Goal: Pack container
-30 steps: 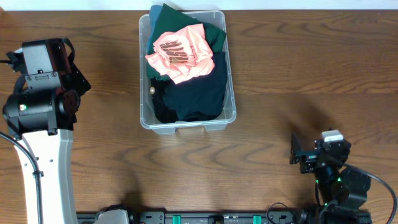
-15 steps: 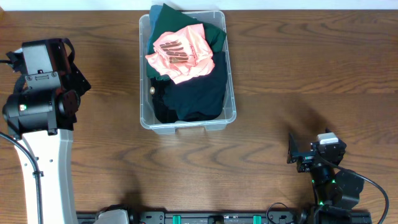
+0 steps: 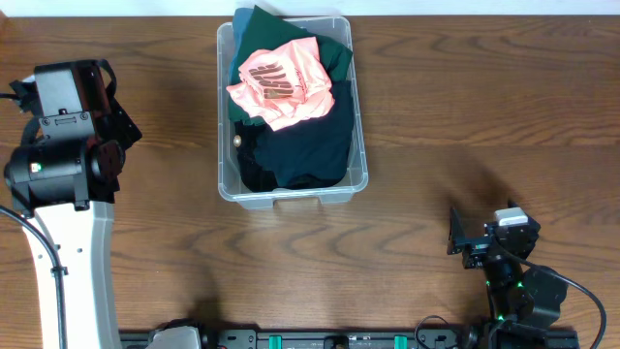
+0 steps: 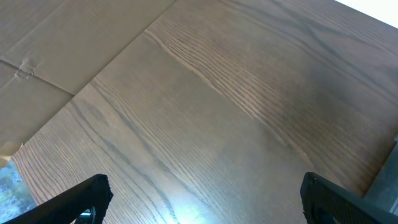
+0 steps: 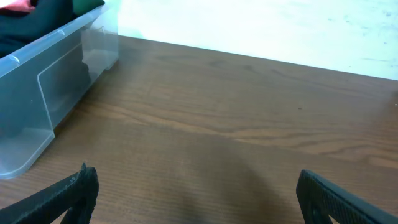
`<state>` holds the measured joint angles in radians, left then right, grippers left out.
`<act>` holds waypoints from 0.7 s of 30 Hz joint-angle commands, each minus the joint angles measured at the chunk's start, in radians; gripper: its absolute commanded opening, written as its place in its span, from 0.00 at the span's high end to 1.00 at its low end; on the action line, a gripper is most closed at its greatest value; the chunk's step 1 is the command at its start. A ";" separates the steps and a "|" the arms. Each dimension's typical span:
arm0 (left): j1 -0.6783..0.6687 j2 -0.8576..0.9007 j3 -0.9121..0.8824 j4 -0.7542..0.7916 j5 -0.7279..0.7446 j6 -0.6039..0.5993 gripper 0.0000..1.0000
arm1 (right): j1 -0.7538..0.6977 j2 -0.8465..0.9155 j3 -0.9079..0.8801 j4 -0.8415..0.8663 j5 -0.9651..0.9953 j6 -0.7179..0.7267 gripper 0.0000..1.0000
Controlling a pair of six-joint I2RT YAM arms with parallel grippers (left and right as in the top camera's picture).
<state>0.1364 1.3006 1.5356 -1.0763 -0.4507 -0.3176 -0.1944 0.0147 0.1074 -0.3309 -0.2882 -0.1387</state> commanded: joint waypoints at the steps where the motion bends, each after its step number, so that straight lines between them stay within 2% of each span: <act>1: 0.005 0.001 0.006 -0.004 -0.005 -0.006 0.02 | -0.001 -0.009 -0.006 0.002 -0.007 0.011 0.01; 21: -0.005 -0.006 0.005 -0.007 -0.005 -0.006 0.02 | -0.001 -0.009 -0.006 0.002 -0.007 0.011 0.01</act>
<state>0.1364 1.3006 1.5356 -1.0767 -0.4507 -0.3176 -0.1944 0.0147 0.1074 -0.3309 -0.2882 -0.1387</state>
